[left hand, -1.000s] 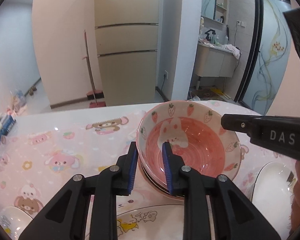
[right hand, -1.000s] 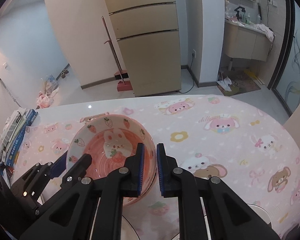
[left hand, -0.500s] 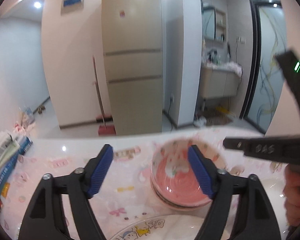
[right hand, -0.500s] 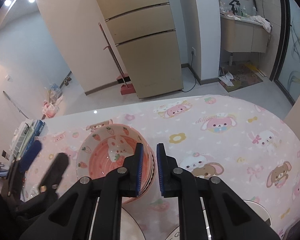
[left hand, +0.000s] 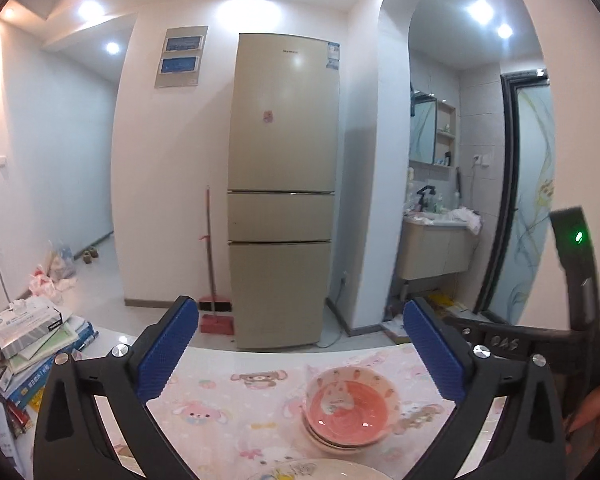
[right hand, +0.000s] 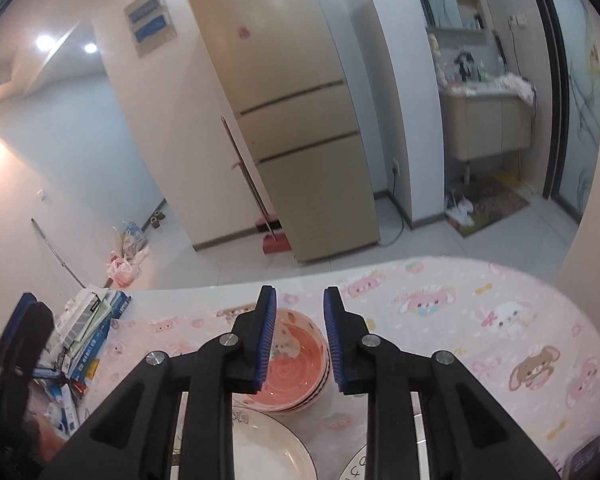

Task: Organize plates and bowls
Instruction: 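Raise both open grippers away from the bowl stack toward the plates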

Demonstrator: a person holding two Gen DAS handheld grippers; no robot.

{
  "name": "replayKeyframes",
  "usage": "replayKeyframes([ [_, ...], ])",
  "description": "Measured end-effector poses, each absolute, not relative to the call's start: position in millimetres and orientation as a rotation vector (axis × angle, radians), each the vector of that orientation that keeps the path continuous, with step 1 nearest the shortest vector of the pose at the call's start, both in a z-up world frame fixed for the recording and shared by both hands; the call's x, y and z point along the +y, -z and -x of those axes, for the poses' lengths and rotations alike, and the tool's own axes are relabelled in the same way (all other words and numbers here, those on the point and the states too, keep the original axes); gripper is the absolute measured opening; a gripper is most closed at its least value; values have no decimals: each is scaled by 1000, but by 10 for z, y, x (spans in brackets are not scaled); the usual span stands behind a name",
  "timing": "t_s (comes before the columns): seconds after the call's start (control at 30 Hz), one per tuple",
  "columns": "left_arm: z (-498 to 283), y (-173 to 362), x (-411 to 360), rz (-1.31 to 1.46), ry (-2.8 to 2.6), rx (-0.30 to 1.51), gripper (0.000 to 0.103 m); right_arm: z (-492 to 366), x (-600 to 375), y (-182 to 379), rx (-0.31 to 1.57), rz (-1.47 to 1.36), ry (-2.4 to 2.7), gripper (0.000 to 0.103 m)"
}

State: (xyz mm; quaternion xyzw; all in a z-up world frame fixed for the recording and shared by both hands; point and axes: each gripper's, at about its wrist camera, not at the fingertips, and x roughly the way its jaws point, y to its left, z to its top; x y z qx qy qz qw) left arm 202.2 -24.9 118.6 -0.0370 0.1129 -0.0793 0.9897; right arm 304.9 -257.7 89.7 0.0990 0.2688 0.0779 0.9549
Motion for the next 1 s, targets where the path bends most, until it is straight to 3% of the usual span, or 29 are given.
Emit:
replayKeyframes([
  [0.1, -1784, -1360, -183, 105, 152, 167, 102, -2881, -2504, -1006, 509, -189, -188, 27],
  [0.2, -1653, -1484, -119, 127, 169, 163, 102, -2745, -2405, -1089, 481, -161, -212, 37],
  [0.27, -1575, -1541, -71, 142, 177, 156, 102, -2660, -2339, -1137, 462, -138, -225, 50],
  [0.47, -1382, -1672, -64, 96, 84, 172, 102, -2357, -2157, -1295, 394, -85, -286, 62],
  [1.0, -919, -1764, 257, 33, -8, 271, 102, -1855, -1926, -1475, 307, -96, -377, 64],
])
